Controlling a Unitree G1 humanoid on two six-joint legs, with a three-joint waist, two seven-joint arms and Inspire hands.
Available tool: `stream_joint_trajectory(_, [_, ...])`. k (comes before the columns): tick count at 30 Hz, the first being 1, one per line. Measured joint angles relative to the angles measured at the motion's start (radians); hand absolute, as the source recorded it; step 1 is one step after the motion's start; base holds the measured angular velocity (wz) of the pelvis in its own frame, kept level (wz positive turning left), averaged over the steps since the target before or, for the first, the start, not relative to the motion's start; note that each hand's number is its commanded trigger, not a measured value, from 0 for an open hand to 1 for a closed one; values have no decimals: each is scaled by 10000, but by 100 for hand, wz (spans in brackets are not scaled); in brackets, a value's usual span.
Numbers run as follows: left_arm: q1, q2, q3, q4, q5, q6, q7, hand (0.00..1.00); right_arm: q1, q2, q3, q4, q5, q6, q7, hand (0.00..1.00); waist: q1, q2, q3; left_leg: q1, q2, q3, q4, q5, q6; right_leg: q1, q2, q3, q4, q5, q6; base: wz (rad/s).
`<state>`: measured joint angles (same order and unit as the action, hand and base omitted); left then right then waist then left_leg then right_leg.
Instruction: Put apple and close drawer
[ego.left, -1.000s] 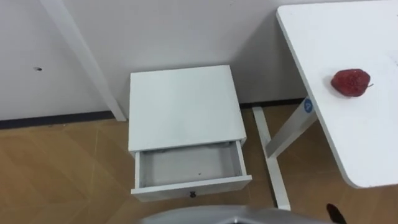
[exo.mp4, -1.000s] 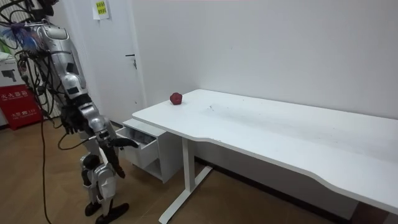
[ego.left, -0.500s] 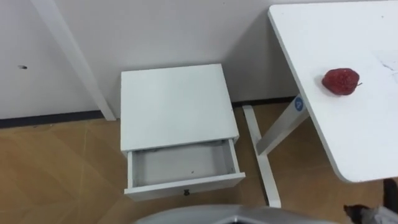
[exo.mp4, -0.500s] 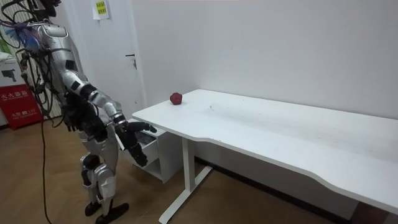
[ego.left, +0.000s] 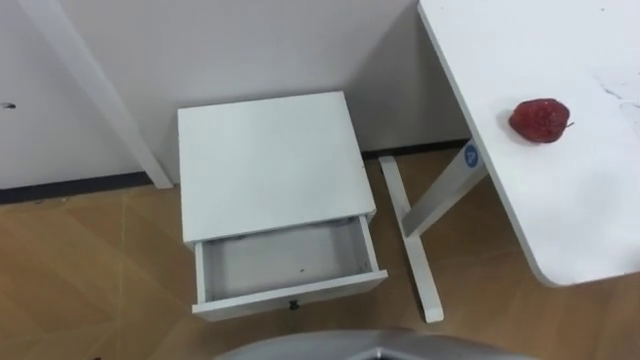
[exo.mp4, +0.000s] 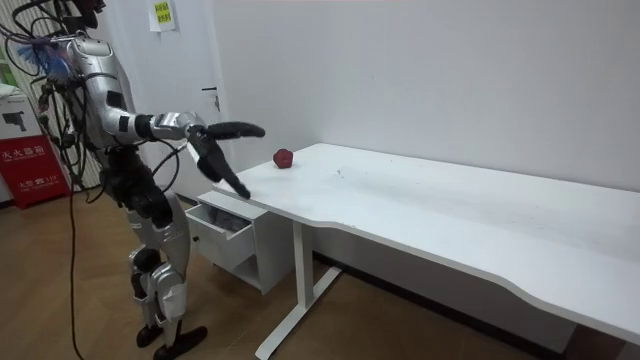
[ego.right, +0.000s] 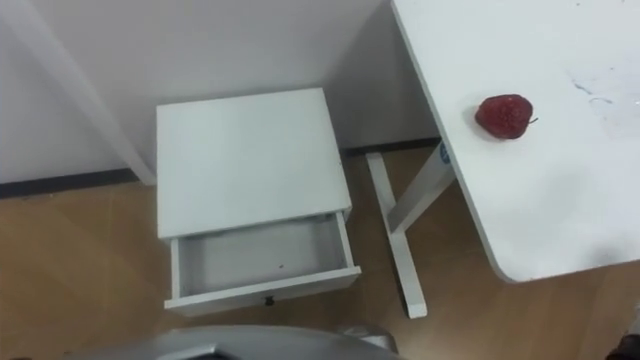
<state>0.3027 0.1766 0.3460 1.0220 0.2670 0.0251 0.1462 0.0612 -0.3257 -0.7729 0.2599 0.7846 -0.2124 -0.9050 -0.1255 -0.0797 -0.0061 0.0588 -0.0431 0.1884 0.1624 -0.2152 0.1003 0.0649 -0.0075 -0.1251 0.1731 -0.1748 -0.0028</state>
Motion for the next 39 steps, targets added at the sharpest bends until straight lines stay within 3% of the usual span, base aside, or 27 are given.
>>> stream_joint_trajectory(4, [-147,13,-365,3,8,-9,-34,0,-239,-92,603,-367,-2224,180,21,0,196,60,10,-156,-6,-9,-1,1,3,-139,-8,-1,-5,2,4,0])
stream_joint_trajectory(5, [-182,9,-401,1,11,-8,-47,0,-240,-149,928,-433,-2897,197,41,0,297,28,72,-163,-3,-7,-7,2,4,-153,-5,-2,-6,3,4,0])
stream_joint_trajectory(8, [-212,1,-595,-3,3,-19,-48,0,-248,-295,1608,-448,-4097,346,558,0,430,32,58,-176,5,-41,-10,2,4,-151,-14,-143,-29,3,5,6])
stream_joint_trajectory(14, [-231,46,-783,-11,-6,-106,-183,0,-280,-399,2752,-433,-4814,424,1972,0,784,-155,124,-161,5,-108,37,6,-1,-136,-73,-167,-52,2,5,4])
stream_joint_trajectory(19, [-200,50,-837,-13,-13,-95,-291,0,-281,-482,3478,-362,-4906,776,3509,0,969,-295,80,-155,2,-113,41,5,-1,-120,-87,-157,-54,2,4,0])
stream_joint_trajectory(23, [-222,81,-979,-15,7,-91,-299,0,-429,-648,4008,120,-5262,1040,4713,0,1011,-300,76,-138,-6,-152,56,5,0,-63,-97,-175,-50,2,4,2])
stream_joint_trajectory(30, [-220,120,-943,196,9,-13,-410,0,-651,-670,4007,906,-5594,1448,5873,0,1031,-189,84,-98,-4,-273,72,5,-1,17,-97,-382,-59,2,4,4])
stream_joint_trajectory(39, [-219,165,-942,195,114,15,-478,0,-927,-1091,4399,1613,-6390,1500,7064,0,1085,-172,91,-113,-7,-293,99,6,-1,12,-106,-429,-65,2,4,0])
